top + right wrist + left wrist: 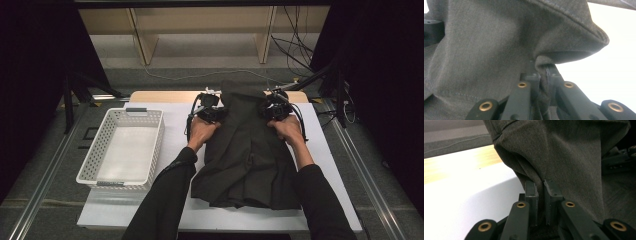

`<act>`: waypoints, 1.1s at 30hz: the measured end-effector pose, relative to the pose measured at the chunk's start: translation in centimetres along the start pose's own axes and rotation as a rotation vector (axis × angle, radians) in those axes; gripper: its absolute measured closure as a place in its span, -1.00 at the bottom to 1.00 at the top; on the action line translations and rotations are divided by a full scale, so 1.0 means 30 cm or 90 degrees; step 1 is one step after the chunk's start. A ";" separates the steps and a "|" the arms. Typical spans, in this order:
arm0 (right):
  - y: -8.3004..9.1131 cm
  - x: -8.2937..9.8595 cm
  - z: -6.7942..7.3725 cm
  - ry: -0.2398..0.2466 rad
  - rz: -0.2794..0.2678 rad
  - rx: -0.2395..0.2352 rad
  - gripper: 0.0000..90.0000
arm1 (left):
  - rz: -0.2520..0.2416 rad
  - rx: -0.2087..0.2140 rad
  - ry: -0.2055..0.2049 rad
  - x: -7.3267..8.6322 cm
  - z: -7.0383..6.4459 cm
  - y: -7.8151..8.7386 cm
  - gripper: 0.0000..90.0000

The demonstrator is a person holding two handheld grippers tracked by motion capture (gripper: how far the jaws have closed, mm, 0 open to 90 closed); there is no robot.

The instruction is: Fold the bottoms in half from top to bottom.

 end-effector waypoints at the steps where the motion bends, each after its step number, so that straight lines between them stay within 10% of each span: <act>1: 0.000 0.005 -0.001 0.002 -0.004 0.001 0.89 | -0.004 0.001 -0.005 0.009 -0.001 -0.002 0.83; 33: 0.209 0.174 0.081 0.099 -0.158 -0.047 0.89 | -0.069 0.097 -0.141 0.123 -0.120 0.212 0.89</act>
Point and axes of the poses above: each handheld gripper's, and its own axes: y roughly backward along the jaws, x roughly out of its underside, z roughly to its left, the point moved 4 cm from there along -y, roughly forward along the jaws, and after that the axes turned 9 degrees about x, right-handed, at the moved point
